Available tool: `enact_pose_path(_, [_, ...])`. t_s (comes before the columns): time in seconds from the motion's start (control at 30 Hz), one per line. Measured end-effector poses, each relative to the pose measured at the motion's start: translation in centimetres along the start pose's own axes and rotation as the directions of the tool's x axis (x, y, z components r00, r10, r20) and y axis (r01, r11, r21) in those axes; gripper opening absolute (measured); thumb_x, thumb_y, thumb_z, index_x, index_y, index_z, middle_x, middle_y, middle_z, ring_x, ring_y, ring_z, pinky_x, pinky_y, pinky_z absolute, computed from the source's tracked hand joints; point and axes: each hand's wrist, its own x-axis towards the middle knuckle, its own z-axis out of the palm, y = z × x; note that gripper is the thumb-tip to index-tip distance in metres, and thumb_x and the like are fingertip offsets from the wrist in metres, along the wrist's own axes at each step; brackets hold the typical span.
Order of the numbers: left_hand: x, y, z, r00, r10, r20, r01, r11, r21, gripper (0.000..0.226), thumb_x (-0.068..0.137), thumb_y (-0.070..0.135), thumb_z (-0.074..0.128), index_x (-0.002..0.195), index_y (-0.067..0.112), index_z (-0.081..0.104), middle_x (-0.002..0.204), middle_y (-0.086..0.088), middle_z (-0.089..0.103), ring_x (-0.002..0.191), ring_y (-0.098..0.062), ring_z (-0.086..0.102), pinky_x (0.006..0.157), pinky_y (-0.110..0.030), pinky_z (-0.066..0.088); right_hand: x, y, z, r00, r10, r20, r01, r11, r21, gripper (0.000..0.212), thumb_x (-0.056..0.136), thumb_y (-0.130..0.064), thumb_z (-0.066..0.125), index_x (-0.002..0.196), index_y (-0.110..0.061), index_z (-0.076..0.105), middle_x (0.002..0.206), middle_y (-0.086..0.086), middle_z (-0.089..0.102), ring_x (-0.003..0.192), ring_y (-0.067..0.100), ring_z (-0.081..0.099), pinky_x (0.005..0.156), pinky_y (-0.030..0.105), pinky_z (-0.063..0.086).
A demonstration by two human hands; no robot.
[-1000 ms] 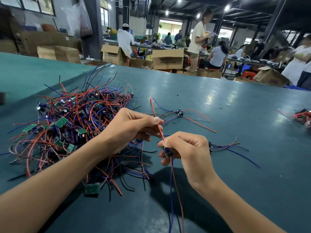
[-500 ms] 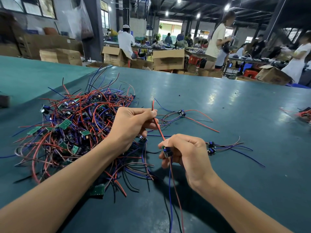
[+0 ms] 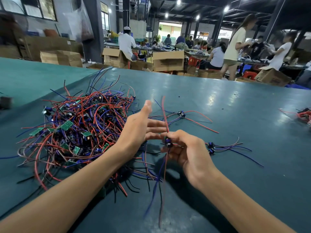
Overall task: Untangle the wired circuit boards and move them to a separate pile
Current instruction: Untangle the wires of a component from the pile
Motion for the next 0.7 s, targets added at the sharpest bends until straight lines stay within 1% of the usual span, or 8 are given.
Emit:
enact_pose_path(0.07, [0.0,-0.1,0.1,0.998,-0.031,0.058,0.024,0.992,0.123,0.052,0.099,0.058,0.047,0.106,0.010,0.063,0.084,-0.015,0.077,0.079,-0.027,0.076,0.054,-0.029,0.057,0.5,-0.6,-0.7,0.997,-0.026,-0.077,0.028,0.999,0.027,0.019,0.084,-0.018,0.065,0.086,-0.008,0.081,0.078,0.005,0.067,0.061,0.016,0.059,0.054,0.025,0.043])
enact_pose_path(0.13, [-0.3,-0.4,0.1,0.987,-0.055,0.150,0.015,0.967,0.255,0.058,0.092,0.060,0.057,0.102,0.004,0.069,0.082,-0.010,0.076,0.075,-0.021,0.074,0.053,-0.024,0.053,0.9,-1.1,-1.4,0.990,-0.038,-0.137,0.038,0.999,-0.002,0.018,0.083,-0.023,0.068,0.090,-0.013,0.082,0.077,-0.001,0.057,0.058,0.011,0.047,0.054,0.025,0.032])
enact_pose_path(0.23, [-1.2,-1.0,0.3,0.948,-0.071,0.309,-0.057,0.921,0.386,0.040,0.093,0.047,0.067,0.091,0.008,0.075,0.086,-0.006,0.076,0.074,-0.011,0.069,0.054,-0.017,0.046,1.1,-1.5,-2.0,0.981,-0.021,-0.192,0.017,1.000,-0.024,0.022,0.075,-0.031,0.076,0.092,-0.019,0.082,0.071,-0.007,0.046,0.055,0.010,0.038,0.050,0.025,0.027])
enact_pose_path(0.33, [-1.6,-1.1,0.5,0.942,-0.066,0.328,-0.048,0.943,0.328,0.031,0.087,0.042,0.071,0.090,0.011,0.076,0.084,-0.006,0.075,0.066,-0.005,0.063,0.053,-0.013,0.041,1.0,-1.7,-2.1,0.988,-0.005,-0.153,-0.003,0.999,-0.053,0.040,0.065,-0.039,0.079,0.100,-0.020,0.081,0.064,-0.009,0.042,0.052,0.010,0.038,0.052,0.026,0.027])
enact_pose_path(0.4, [-1.5,-0.9,0.6,0.940,-0.092,0.329,0.012,0.971,0.238,0.029,0.079,0.046,0.073,0.087,0.018,0.076,0.081,-0.003,0.073,0.068,-0.007,0.064,0.056,-0.015,0.039,1.0,-1.7,-2.0,0.995,0.008,-0.099,-0.016,0.997,-0.076,0.042,0.063,-0.041,0.078,0.101,-0.022,0.081,0.064,-0.010,0.041,0.052,0.010,0.038,0.053,0.026,0.027])
enact_pose_path(0.53, [-1.4,-0.7,0.1,0.930,-0.092,0.356,0.033,0.985,0.169,0.031,0.079,0.045,0.079,0.088,0.015,0.077,0.084,-0.005,0.074,0.075,-0.012,0.070,0.058,-0.016,0.043,0.9,-1.1,-1.6,0.999,0.006,-0.044,-0.013,0.988,-0.154,0.031,0.077,-0.044,0.072,0.101,-0.028,0.080,0.074,-0.006,0.052,0.062,0.012,0.041,0.055,0.026,0.029])
enact_pose_path(0.63, [-1.3,-0.7,-0.1,0.954,-0.037,0.298,-0.023,0.980,0.196,0.028,0.086,0.049,0.073,0.089,0.022,0.080,0.094,0.000,0.076,0.083,-0.013,0.067,0.061,-0.021,0.043,0.9,-0.7,-1.4,0.994,-0.067,-0.083,0.057,0.991,-0.122,0.020,0.092,-0.036,0.067,0.092,-0.020,0.079,0.073,-0.006,0.060,0.055,0.012,0.048,0.050,0.025,0.034])
enact_pose_path(0.7, [-1.1,-0.8,-0.2,0.972,0.032,0.232,-0.076,0.981,0.181,0.026,0.086,0.048,0.070,0.088,0.024,0.080,0.091,0.005,0.072,0.079,-0.010,0.060,0.061,-0.023,0.041,0.9,-0.8,-1.6,0.989,-0.119,-0.090,0.107,0.985,-0.132,0.019,0.094,-0.029,0.067,0.090,-0.014,0.077,0.072,-0.002,0.061,0.053,0.014,0.051,0.046,0.026,0.036])
